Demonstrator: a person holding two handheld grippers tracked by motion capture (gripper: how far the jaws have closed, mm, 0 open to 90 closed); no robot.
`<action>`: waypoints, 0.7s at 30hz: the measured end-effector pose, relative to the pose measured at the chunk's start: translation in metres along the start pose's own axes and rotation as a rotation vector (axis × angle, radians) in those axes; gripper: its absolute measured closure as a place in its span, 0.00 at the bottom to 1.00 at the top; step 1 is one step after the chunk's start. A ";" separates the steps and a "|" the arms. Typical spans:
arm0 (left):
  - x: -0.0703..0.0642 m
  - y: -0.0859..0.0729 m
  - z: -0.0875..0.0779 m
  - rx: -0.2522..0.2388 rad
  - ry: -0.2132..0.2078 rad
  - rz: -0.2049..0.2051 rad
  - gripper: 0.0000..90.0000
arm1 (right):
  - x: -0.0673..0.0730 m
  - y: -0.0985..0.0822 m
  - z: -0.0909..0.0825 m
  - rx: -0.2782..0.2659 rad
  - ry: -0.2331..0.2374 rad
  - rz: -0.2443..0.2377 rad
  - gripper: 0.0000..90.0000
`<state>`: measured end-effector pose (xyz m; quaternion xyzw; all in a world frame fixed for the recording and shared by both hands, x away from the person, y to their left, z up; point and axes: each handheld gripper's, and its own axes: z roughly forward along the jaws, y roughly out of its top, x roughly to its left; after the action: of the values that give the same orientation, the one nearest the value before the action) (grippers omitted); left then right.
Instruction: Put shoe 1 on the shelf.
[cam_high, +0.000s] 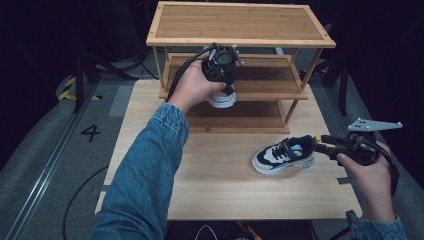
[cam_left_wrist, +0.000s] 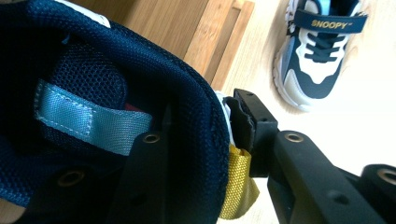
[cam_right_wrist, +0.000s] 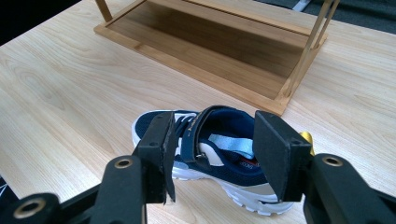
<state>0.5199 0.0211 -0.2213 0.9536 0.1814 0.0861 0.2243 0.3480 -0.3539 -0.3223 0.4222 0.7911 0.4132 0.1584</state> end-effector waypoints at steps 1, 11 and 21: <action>0.001 0.001 -0.001 0.002 0.009 0.008 0.73 | 0.000 0.000 0.000 0.000 0.000 0.000 0.56; -0.007 0.005 -0.004 -0.054 0.154 0.004 0.45 | 0.003 0.001 0.001 -0.005 0.007 -0.022 0.55; -0.015 0.003 -0.009 -0.166 0.233 -0.077 0.40 | 0.009 0.002 0.008 0.006 0.007 -0.053 0.55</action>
<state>0.5049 0.0163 -0.2133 0.9077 0.2351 0.2020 0.2827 0.3484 -0.3420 -0.3243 0.4002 0.8038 0.4079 0.1655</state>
